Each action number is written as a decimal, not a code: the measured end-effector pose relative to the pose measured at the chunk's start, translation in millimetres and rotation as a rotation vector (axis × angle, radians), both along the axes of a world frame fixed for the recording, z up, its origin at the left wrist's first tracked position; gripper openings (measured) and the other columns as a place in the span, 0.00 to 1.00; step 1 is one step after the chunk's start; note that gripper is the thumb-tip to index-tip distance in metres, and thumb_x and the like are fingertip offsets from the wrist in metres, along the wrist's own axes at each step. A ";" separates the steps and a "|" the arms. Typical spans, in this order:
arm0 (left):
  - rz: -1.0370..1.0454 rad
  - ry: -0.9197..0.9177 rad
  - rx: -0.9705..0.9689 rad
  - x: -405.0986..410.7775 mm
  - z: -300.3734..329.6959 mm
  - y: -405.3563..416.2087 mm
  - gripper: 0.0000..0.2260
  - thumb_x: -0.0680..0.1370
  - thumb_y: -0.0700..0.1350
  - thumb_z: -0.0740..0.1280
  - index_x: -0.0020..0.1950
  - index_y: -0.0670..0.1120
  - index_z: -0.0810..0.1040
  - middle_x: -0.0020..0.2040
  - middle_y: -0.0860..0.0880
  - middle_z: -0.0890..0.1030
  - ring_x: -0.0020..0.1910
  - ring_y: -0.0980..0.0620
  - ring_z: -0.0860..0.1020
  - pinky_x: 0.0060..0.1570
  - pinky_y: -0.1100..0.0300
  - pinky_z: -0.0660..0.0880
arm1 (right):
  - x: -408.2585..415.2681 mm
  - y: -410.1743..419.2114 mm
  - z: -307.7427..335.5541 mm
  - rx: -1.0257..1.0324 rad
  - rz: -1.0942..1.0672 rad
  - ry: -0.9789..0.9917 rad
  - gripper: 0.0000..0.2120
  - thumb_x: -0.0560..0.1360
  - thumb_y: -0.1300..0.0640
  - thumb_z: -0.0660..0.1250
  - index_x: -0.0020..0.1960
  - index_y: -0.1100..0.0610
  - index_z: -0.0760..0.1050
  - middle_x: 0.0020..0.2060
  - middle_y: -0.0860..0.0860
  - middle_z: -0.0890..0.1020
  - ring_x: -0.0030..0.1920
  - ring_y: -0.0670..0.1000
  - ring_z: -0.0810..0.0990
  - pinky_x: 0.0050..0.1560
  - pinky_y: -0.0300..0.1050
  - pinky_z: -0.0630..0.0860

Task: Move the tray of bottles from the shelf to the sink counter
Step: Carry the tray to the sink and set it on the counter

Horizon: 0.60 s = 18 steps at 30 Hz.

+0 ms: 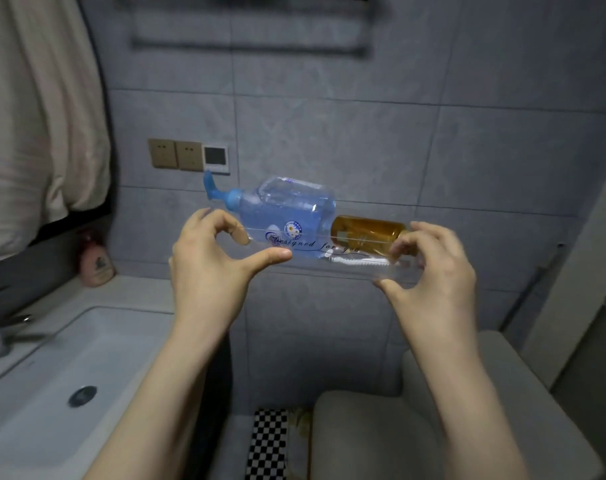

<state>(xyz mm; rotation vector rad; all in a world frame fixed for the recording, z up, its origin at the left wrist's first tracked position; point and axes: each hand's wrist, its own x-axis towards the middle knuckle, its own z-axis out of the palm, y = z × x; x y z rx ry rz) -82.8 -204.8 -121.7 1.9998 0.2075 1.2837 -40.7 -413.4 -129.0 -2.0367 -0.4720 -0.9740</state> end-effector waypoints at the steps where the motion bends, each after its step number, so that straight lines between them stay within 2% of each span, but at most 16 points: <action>1: 0.034 0.008 -0.009 -7.1 -3.3 2.8 0.23 0.55 0.59 0.77 0.34 0.47 0.71 0.37 0.55 0.72 0.37 0.61 0.66 0.41 0.58 0.63 | 1.6 4.8 -2.4 -0.008 0.041 0.010 0.18 0.58 0.68 0.79 0.40 0.57 0.73 0.51 0.45 0.71 0.48 0.34 0.66 0.49 0.16 0.63; 4: 0.105 0.034 -0.038 -27.3 -13.9 13.7 0.23 0.54 0.61 0.76 0.34 0.49 0.70 0.40 0.51 0.75 0.40 0.62 0.71 0.39 0.59 0.62 | 2.0 21.3 -10.9 -0.026 0.149 0.047 0.18 0.59 0.68 0.78 0.40 0.56 0.73 0.53 0.44 0.71 0.48 0.35 0.66 0.49 0.15 0.61; 7: 0.190 0.060 -0.058 -44.4 -23.6 26.1 0.24 0.53 0.63 0.76 0.33 0.51 0.68 0.47 0.47 0.78 0.51 0.47 0.75 0.44 0.57 0.67 | 3.5 41.0 -21.8 -0.042 0.247 0.072 0.19 0.59 0.69 0.78 0.39 0.56 0.72 0.57 0.48 0.73 0.51 0.36 0.68 0.52 0.19 0.63; 10: 0.276 0.090 -0.094 -60.6 -34.0 40.3 0.24 0.53 0.62 0.76 0.33 0.51 0.67 0.50 0.50 0.76 0.54 0.48 0.74 0.43 0.50 0.74 | 4.0 66.1 -32.5 -0.068 0.318 0.100 0.19 0.59 0.69 0.78 0.39 0.56 0.71 0.58 0.49 0.74 0.56 0.41 0.70 0.55 0.31 0.65; 12: 0.336 0.118 -0.134 -68.7 -42.6 53.3 0.24 0.54 0.61 0.79 0.34 0.51 0.68 0.55 0.49 0.76 0.60 0.49 0.73 0.37 0.40 0.76 | 5.5 82.9 -38.5 -0.086 0.363 0.115 0.19 0.59 0.69 0.78 0.39 0.56 0.70 0.58 0.49 0.74 0.57 0.42 0.70 0.57 0.33 0.66; 13: 0.366 0.118 -0.138 -69.9 -46.8 60.4 0.24 0.55 0.60 0.79 0.34 0.52 0.68 0.57 0.48 0.76 0.62 0.48 0.72 0.38 0.38 0.77 | 6.6 90.5 -40.1 -0.101 0.387 0.121 0.19 0.59 0.69 0.78 0.39 0.57 0.70 0.58 0.49 0.74 0.57 0.42 0.70 0.57 0.33 0.65; 15: 0.422 0.113 -0.119 -78.6 -57.4 81.4 0.23 0.55 0.60 0.79 0.33 0.52 0.67 0.57 0.45 0.78 0.61 0.45 0.73 0.47 0.47 0.75 | 6.4 116.7 -47.3 -0.122 0.448 0.136 0.19 0.59 0.70 0.78 0.38 0.58 0.70 0.57 0.49 0.73 0.56 0.43 0.71 0.56 0.29 0.64; 16: 0.417 0.115 -0.113 -77.1 -59.3 83.8 0.23 0.55 0.59 0.79 0.33 0.52 0.67 0.56 0.44 0.78 0.60 0.44 0.74 0.48 0.53 0.72 | 7.5 119.0 -47.5 -0.127 0.457 0.138 0.18 0.59 0.69 0.78 0.38 0.58 0.70 0.57 0.49 0.73 0.56 0.43 0.71 0.55 0.28 0.64; 18: 0.447 0.118 -0.122 -83.2 -65.4 98.7 0.23 0.56 0.57 0.79 0.33 0.52 0.67 0.55 0.44 0.78 0.59 0.44 0.74 0.46 0.56 0.69 | 5.8 138.9 -51.0 -0.152 0.496 0.155 0.18 0.59 0.69 0.78 0.38 0.58 0.71 0.56 0.48 0.72 0.56 0.43 0.70 0.56 0.29 0.64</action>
